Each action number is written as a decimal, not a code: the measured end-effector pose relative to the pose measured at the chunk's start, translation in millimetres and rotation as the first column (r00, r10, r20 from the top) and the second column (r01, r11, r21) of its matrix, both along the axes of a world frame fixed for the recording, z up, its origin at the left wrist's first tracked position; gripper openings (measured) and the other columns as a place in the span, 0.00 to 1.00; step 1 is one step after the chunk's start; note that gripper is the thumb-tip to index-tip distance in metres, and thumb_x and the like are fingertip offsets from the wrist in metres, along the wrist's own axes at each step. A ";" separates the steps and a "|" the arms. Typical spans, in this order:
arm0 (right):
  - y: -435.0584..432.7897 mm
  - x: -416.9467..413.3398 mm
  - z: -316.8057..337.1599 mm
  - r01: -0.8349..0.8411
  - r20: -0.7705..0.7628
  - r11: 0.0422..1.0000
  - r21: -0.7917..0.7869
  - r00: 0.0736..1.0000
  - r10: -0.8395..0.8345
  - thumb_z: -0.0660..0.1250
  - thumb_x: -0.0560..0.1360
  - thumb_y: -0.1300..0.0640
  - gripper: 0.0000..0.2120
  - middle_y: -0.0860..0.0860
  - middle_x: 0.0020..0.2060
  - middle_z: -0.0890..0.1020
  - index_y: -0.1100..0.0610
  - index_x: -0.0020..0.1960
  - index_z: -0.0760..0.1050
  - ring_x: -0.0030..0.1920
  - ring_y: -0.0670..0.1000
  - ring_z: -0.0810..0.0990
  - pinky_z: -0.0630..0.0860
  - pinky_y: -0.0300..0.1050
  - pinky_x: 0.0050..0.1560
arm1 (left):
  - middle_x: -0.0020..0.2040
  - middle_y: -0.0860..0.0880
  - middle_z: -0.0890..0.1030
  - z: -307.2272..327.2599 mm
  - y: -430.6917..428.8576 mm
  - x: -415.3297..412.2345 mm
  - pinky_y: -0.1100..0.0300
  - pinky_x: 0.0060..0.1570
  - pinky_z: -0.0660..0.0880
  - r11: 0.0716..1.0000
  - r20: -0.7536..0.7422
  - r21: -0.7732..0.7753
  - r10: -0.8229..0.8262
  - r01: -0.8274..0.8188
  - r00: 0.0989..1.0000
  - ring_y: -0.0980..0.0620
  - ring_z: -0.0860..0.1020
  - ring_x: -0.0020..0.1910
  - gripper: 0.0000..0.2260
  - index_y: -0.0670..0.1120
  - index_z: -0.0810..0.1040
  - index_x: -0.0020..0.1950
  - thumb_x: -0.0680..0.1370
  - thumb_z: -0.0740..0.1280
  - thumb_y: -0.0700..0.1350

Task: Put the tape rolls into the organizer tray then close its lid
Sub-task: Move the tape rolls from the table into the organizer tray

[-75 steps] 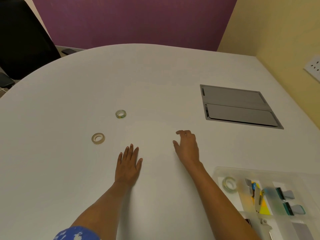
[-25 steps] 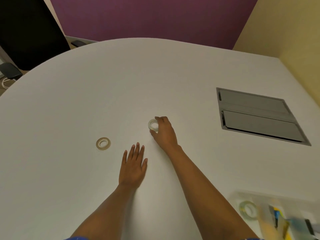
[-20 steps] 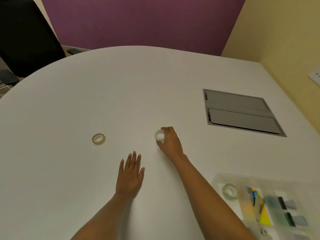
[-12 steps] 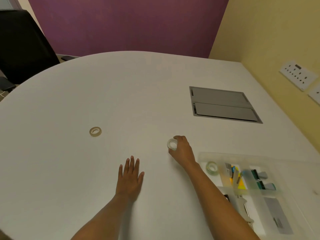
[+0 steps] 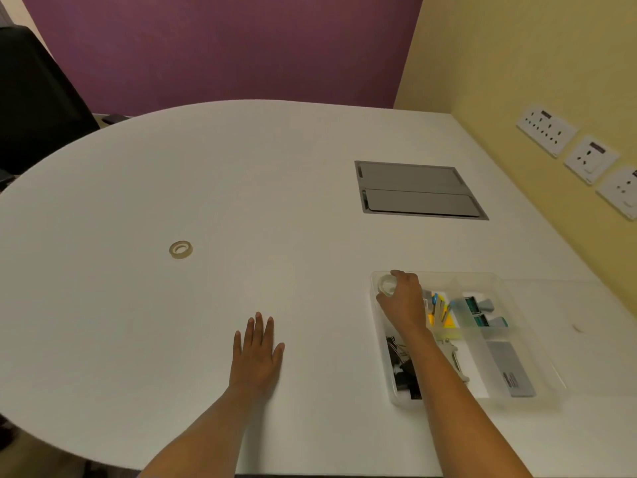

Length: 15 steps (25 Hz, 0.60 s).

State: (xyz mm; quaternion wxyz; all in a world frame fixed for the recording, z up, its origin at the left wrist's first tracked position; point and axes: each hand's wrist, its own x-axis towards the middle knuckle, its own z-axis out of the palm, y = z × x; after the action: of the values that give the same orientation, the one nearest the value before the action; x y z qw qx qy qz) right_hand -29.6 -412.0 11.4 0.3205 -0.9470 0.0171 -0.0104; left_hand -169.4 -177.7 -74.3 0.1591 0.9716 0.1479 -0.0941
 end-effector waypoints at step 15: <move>-6.2 9.3 -19.2 -0.212 -0.108 0.931 -0.297 0.976 0.188 0.62 0.77 0.67 0.25 0.57 0.69 0.69 0.61 0.73 0.64 0.69 0.56 0.67 0.71 0.46 0.63 | 0.79 0.48 0.37 -4.3 4.2 -4.5 0.51 0.76 0.38 1.000 0.008 -0.007 -0.018 0.018 1.000 0.50 0.38 0.78 0.27 0.49 0.39 0.78 0.83 0.46 0.55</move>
State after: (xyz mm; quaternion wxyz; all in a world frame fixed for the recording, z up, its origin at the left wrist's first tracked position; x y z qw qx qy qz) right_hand -20.3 -418.2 -7.8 0.1681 -0.9817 -0.0689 0.0568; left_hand -173.9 -173.5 -78.6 0.1624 0.9726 0.1381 -0.0922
